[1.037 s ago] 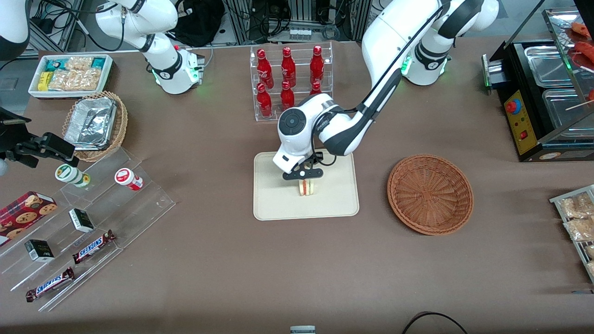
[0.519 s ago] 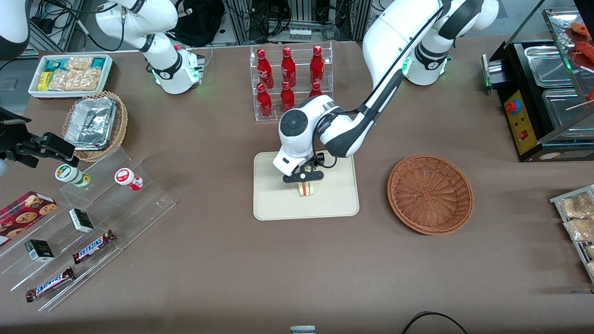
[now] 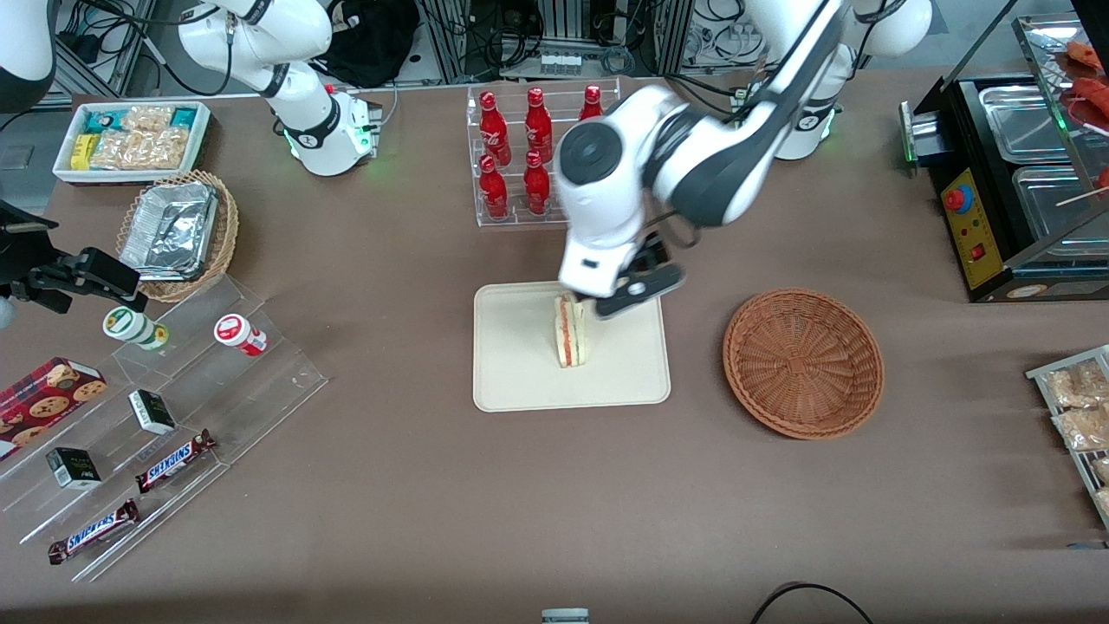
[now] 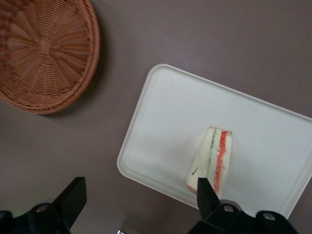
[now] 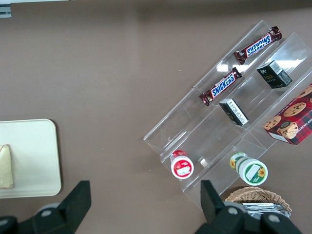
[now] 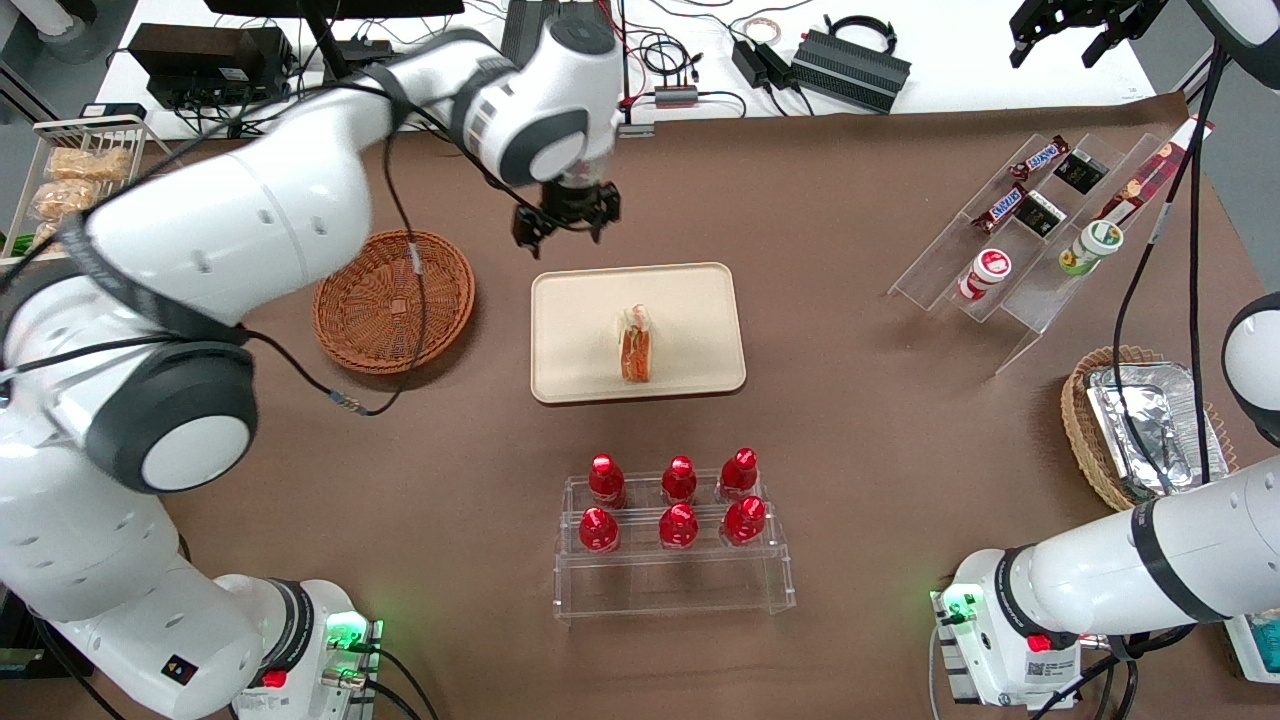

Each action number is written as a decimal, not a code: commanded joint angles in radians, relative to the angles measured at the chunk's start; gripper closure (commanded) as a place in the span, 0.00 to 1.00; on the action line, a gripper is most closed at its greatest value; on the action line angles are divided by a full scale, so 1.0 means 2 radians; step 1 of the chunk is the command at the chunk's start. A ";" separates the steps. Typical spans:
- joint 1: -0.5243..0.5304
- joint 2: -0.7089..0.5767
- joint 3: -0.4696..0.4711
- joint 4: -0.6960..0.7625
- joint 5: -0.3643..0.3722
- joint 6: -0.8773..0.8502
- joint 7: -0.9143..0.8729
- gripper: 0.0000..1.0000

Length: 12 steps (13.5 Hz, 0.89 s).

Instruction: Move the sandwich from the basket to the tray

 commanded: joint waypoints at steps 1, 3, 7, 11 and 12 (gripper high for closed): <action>-0.003 -0.055 0.022 -0.023 0.000 -0.042 -0.022 0.00; -0.003 -0.087 0.025 -0.022 0.001 -0.082 -0.016 0.00; -0.003 -0.111 0.083 -0.017 -0.001 -0.076 0.000 0.00; -0.003 -0.125 0.179 -0.021 -0.063 -0.073 0.122 0.00; -0.003 -0.129 0.201 -0.022 -0.066 -0.076 0.154 0.00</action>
